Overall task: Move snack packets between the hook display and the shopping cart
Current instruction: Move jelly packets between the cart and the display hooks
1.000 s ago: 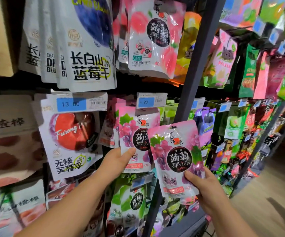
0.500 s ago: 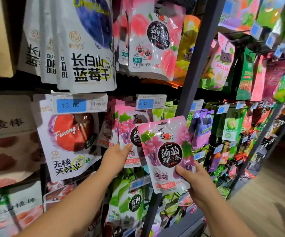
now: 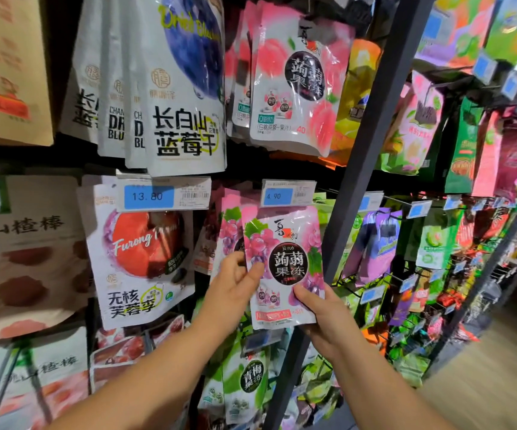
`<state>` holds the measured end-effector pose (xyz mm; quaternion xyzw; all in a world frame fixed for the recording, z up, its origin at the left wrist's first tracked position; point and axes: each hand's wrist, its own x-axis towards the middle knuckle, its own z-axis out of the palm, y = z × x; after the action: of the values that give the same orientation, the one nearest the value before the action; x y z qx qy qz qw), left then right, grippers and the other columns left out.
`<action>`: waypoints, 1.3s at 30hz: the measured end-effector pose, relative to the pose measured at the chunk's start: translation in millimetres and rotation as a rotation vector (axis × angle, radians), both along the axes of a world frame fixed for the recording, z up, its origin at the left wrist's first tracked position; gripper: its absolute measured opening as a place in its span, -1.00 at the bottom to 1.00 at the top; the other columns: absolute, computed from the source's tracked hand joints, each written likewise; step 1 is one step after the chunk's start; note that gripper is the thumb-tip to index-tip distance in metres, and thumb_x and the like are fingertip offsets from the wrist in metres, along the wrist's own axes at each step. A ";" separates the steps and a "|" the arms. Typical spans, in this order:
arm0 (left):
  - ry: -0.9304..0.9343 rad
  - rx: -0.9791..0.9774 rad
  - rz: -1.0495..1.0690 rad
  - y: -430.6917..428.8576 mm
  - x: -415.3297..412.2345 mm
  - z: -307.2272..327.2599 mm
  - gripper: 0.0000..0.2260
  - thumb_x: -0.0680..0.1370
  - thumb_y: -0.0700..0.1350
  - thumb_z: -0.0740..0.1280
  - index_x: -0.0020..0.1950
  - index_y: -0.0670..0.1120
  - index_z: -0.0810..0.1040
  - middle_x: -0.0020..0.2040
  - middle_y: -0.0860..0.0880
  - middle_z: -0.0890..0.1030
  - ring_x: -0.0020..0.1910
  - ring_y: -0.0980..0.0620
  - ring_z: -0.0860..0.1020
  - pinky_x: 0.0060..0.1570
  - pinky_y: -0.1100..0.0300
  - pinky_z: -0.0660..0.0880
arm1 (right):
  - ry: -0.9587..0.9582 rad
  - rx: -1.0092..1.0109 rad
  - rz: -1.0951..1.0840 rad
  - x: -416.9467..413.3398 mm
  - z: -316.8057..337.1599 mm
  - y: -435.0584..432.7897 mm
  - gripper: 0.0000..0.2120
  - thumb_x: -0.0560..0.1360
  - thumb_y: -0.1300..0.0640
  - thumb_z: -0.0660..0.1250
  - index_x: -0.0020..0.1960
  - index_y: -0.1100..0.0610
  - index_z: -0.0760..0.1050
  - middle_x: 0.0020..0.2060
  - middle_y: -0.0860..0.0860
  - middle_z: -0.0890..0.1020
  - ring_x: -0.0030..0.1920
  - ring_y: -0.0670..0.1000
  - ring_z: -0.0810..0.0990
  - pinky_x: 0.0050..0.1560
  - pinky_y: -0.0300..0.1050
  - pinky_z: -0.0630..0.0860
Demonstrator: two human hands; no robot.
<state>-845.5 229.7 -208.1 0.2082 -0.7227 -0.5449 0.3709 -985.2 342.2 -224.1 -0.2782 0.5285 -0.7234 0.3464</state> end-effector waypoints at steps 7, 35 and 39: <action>-0.052 -0.072 0.124 -0.9 -9.5 -6.5 -0.80 0.56 0.05 0.31 -0.17 0.09 0.31 -0.36 0.15 0.34 -0.41 0.26 0.38 -0.42 0.43 0.27 | 0.010 0.015 0.002 4.9 2.2 -12.0 -0.63 0.34 0.17 0.42 0.13 0.19 0.55 -0.01 0.18 0.70 -0.05 0.15 0.69 0.01 0.08 0.61; -0.308 -0.073 0.309 -55.0 -43.3 -23.6 -0.34 0.54 0.09 0.32 0.52 -0.10 0.10 0.40 -0.13 0.39 0.33 -0.12 0.40 0.08 0.13 0.37 | 0.303 0.537 -0.284 -19.9 -16.5 -101.9 -0.28 0.34 -0.37 0.36 0.20 0.21 0.49 0.03 0.16 0.60 -0.02 0.16 0.57 -0.04 -0.01 0.50; -0.363 -0.083 0.382 -59.1 -48.8 -19.6 -0.40 0.55 0.07 0.32 0.46 -0.15 0.15 0.28 -0.17 0.48 0.19 -0.16 0.49 -0.07 0.13 0.41 | 0.366 0.616 -0.303 -23.7 -15.3 -109.9 -0.33 0.46 -0.33 0.28 0.25 0.23 0.40 0.10 0.20 0.56 0.05 0.19 0.55 -0.04 0.02 0.47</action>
<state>-894.3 170.6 -227.7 0.4195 -0.7467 -0.3888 0.3395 -1008.9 232.3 -239.4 -0.2043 0.8092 -0.5122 0.2029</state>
